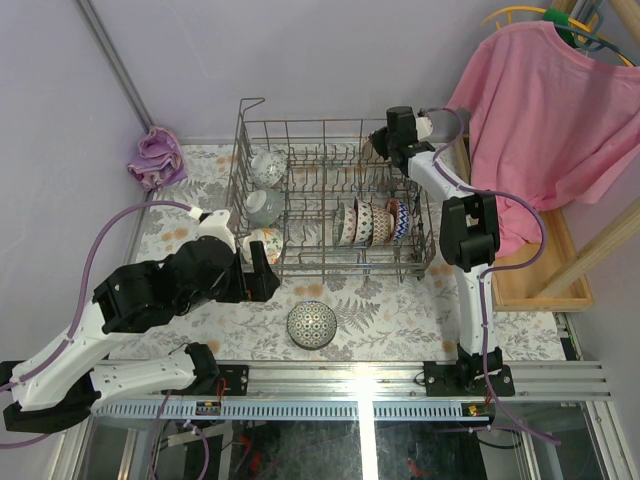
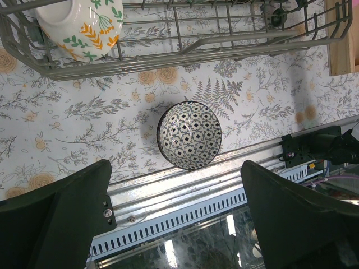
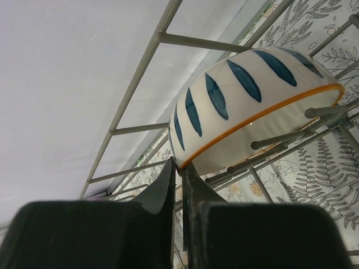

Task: Load the bowls into the dish rack
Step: Adjust the bowl in the dish rack.

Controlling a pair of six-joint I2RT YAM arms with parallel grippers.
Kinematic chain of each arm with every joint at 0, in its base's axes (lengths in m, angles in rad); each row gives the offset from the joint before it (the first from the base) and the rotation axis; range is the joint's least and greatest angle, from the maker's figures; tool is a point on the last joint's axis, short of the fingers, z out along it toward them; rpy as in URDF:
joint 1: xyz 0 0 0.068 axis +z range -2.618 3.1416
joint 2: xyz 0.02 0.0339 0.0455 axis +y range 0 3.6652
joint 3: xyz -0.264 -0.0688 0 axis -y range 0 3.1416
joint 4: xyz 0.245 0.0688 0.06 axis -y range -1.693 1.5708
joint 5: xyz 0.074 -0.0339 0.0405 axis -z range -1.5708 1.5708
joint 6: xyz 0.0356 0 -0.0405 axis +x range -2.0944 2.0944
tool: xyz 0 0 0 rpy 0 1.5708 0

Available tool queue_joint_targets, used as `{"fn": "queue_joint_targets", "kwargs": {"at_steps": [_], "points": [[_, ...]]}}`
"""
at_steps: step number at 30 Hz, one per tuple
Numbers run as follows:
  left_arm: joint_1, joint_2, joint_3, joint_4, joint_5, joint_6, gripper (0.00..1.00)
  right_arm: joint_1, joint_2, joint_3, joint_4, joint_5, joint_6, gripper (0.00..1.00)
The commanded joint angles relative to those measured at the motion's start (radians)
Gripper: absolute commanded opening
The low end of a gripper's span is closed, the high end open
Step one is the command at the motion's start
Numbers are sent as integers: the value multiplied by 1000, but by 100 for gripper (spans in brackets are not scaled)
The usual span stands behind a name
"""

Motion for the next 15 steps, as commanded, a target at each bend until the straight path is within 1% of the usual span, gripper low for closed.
{"fn": "queue_joint_targets", "kwargs": {"at_steps": [1, 15], "points": [[-3, -8, 6, 28, -35, -3, 100, -35, -36, -19, 55, 67, -19, 0], [-4, -7, 6, 34, -31, -8, 100, -34, -85, -37, 86, 85, -43, 0]]}}
